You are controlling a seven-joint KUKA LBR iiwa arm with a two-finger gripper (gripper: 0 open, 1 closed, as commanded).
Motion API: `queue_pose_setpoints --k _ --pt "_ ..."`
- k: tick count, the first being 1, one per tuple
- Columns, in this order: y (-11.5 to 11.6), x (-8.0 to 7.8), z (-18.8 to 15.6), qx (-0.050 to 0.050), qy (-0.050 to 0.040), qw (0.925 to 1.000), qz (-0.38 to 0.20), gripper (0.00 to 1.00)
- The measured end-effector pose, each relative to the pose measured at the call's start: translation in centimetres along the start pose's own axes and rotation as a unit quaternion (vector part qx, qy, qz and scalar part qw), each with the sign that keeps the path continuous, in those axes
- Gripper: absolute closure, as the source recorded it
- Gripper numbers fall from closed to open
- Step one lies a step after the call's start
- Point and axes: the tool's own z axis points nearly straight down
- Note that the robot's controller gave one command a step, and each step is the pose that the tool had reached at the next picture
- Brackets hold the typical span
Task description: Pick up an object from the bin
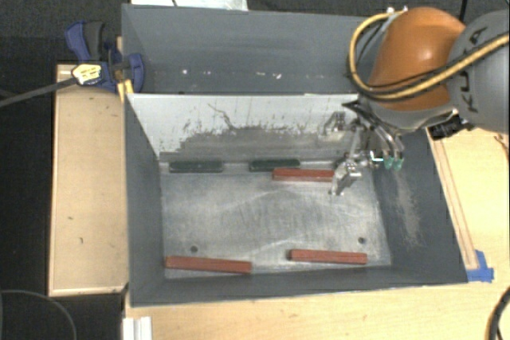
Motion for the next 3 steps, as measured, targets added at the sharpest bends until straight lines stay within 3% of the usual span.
queue_pose_setpoints --k 1,2,3 --pt "-0.01 -0.17 -0.46 0.000 -0.0041 1.0000 0.000 1.00" --pt "-0.01 -0.17 -0.46 0.000 -0.0041 1.0000 -0.001 0.00" --pt "-0.01 -0.17 -0.46 0.000 -0.0041 1.0000 -0.001 0.00"
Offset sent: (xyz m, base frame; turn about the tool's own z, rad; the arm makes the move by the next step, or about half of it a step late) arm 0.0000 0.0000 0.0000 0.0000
